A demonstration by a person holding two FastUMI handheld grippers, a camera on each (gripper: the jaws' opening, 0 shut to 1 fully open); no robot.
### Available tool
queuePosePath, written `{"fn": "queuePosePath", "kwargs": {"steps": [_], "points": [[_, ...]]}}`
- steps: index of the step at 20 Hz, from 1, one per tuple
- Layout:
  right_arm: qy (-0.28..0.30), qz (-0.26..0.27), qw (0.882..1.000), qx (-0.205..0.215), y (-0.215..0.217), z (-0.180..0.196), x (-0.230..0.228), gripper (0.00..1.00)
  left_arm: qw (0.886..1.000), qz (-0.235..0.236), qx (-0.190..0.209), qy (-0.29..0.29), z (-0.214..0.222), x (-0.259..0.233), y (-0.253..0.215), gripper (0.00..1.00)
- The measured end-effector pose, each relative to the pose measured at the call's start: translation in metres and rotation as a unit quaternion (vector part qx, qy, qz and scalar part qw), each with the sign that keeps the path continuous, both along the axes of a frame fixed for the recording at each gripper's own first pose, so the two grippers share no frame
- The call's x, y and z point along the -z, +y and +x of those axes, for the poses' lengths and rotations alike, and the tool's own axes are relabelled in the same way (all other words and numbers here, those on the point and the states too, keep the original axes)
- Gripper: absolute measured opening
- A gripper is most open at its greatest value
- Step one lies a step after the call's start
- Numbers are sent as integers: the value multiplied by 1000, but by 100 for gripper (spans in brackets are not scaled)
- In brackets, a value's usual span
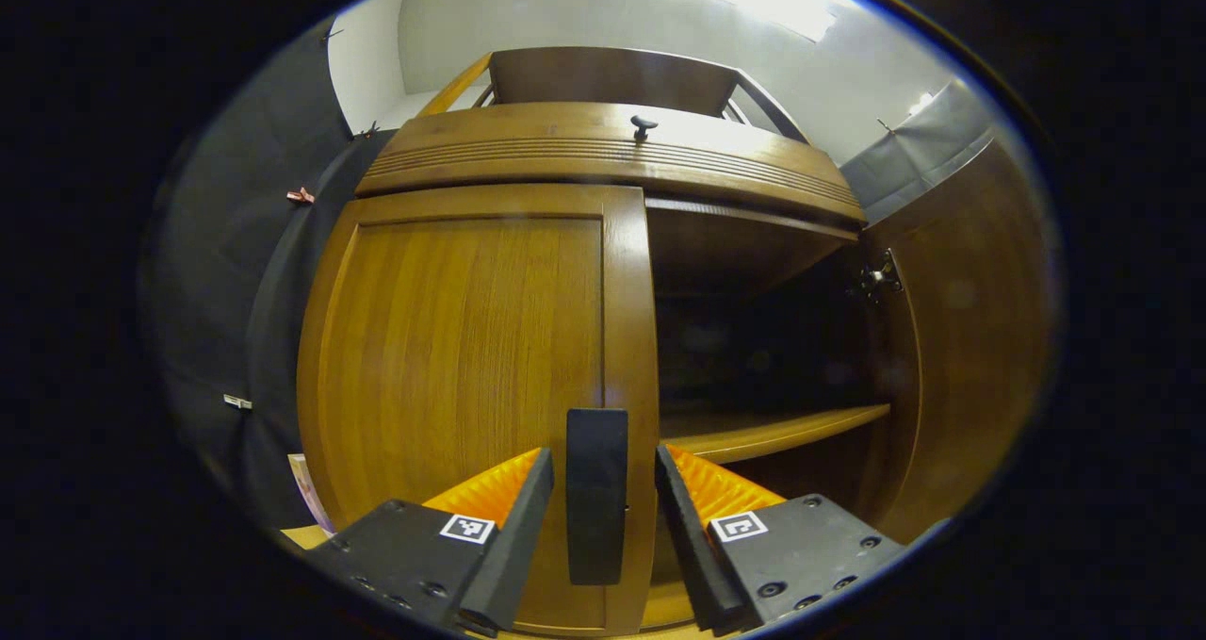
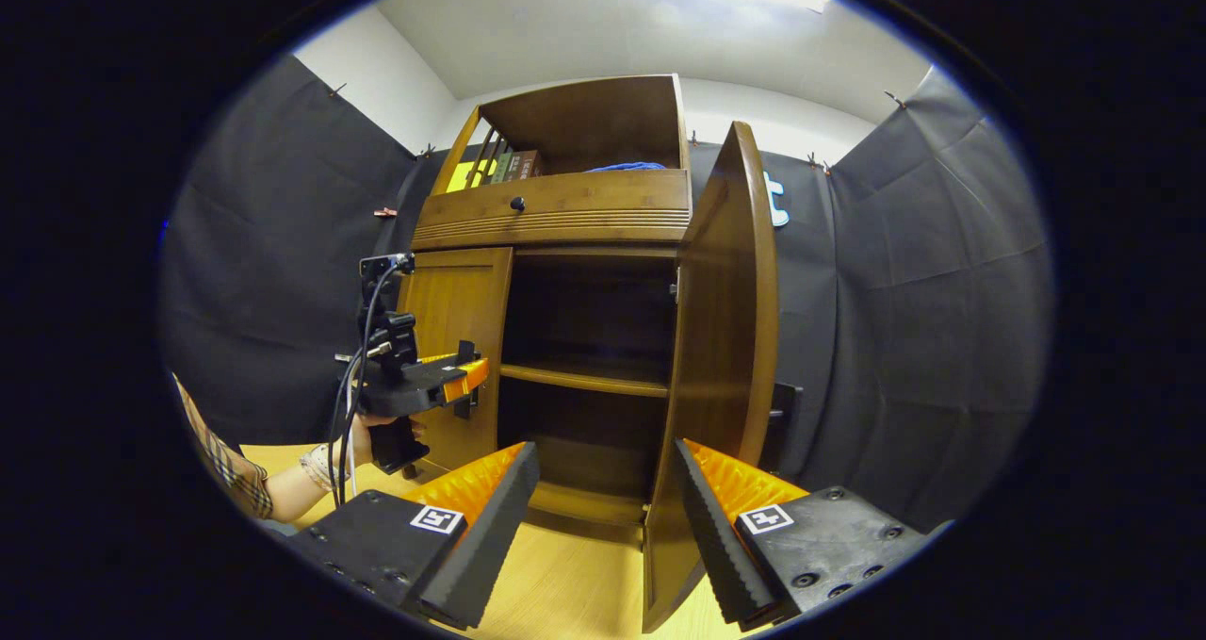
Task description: Open the right door of the double-door shoe cabinet with the right hand, and open the left door with the left hand.
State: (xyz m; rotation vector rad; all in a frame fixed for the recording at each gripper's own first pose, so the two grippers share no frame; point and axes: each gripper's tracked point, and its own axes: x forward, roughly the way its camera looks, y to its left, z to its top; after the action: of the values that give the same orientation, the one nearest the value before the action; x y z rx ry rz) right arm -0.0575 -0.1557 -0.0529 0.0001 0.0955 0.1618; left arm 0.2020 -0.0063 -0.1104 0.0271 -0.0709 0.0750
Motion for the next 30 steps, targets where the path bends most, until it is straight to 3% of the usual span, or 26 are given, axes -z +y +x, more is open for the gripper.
{"fn": "queuePosePath", "kwargs": {"steps": [7, 13, 30], "points": [[3, -17, 1000, 5, 1, -1, 1, 90, 1000, -17, 3, 0, 7, 11, 4, 37], [15, -18, 1000, 9, 5, -5, 6, 90, 1000, -18, 12, 15, -6, 10, 4, 32], [20, 10, 1000, -7, 60, -18, -5, 90, 995, -24, 79, 50, -117, -12, 26, 31]]}}
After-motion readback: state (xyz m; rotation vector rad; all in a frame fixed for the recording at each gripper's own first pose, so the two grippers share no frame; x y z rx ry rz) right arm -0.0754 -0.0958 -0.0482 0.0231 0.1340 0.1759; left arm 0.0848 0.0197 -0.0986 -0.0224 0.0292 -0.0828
